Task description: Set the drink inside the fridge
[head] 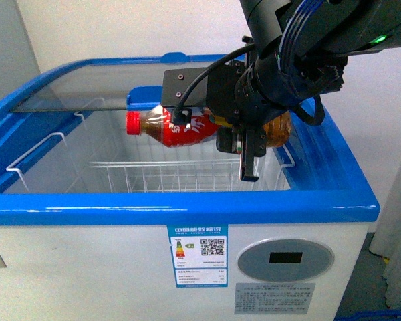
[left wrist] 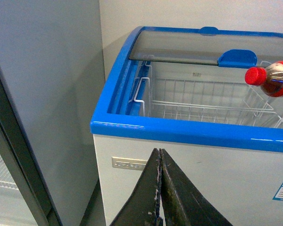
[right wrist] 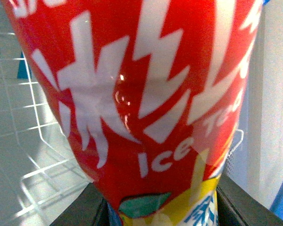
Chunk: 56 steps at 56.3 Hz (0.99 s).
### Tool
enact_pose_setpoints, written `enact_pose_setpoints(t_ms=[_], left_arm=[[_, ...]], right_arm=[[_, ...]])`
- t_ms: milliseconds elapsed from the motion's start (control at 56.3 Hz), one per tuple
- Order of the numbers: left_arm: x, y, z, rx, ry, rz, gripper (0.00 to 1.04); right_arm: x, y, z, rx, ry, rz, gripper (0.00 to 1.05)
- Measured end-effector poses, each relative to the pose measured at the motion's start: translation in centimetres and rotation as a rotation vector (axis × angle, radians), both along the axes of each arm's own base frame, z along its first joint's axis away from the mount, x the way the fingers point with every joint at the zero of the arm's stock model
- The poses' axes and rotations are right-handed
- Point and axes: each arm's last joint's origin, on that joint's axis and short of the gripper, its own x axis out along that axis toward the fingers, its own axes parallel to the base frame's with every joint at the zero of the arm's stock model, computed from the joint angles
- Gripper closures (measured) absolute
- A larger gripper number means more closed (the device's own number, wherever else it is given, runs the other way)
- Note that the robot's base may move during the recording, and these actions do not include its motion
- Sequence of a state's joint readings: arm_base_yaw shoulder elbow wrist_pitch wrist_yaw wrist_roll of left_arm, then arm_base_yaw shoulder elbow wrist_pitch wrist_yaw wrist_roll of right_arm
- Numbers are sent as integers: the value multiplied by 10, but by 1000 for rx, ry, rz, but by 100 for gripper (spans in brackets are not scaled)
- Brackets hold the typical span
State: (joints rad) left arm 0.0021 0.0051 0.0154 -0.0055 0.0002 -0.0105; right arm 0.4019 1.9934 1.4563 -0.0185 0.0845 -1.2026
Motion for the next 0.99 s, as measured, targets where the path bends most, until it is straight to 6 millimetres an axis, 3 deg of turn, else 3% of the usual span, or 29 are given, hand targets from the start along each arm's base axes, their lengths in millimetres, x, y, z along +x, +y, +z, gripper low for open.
enact_pose_setpoints(t_ms=[568, 994], left_arm=[[0, 0, 0, 0, 0, 0, 102], [0, 0, 0, 0, 0, 0, 102]], right_arm=[[46, 8, -45, -54, -118, -67, 64], [53, 19, -87, -74, -137, -85, 64]])
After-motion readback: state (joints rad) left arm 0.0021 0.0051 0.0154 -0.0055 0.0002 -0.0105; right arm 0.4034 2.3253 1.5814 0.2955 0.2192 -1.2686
